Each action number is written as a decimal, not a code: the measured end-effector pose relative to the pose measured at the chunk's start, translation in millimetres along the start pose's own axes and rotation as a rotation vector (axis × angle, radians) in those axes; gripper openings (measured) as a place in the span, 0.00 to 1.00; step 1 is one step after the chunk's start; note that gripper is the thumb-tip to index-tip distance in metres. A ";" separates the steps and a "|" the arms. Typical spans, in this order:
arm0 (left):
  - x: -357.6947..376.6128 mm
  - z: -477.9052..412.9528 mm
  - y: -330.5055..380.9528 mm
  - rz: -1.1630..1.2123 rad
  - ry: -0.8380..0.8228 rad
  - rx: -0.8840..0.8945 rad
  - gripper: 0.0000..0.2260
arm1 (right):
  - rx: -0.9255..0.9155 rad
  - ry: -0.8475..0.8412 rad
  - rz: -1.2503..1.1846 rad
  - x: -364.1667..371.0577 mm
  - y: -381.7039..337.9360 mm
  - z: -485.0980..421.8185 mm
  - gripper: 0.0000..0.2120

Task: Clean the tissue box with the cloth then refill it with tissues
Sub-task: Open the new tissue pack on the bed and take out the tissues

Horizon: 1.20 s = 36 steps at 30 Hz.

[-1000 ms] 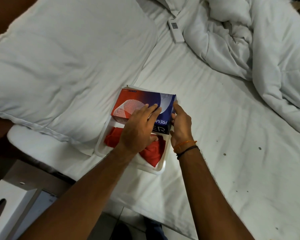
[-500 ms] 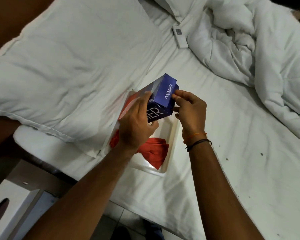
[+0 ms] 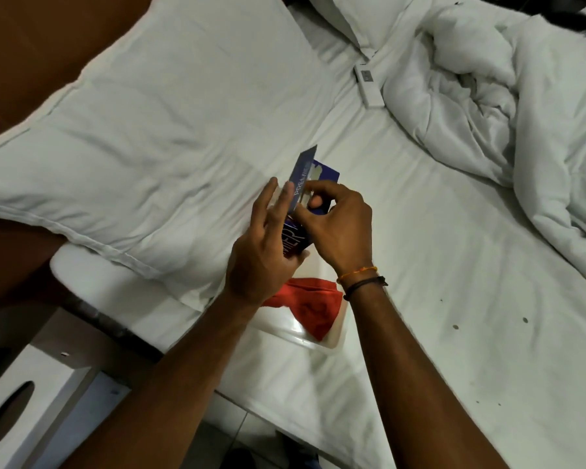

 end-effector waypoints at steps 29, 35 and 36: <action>-46.8 -34.3 2.3 0.061 0.142 -0.198 0.16 | 0.108 0.288 -0.161 -20.4 -2.2 -6.9 0.04; -49.8 -35.0 10.8 -0.163 -0.106 -0.195 0.20 | 0.236 0.214 -0.218 -22.1 18.2 -2.3 0.10; -50.4 -35.3 10.2 -0.170 -0.126 -0.183 0.21 | 0.255 0.197 -0.225 -22.1 21.1 -1.2 0.12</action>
Point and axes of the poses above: each hand's wrist, its own z-axis away from the middle knuckle, its own x-axis out of the palm, y = z × x, the point moved 1 cm from there along -z, towards the middle knuckle, and after that the axes turned 2 degrees about y, right-handed, at the moved point
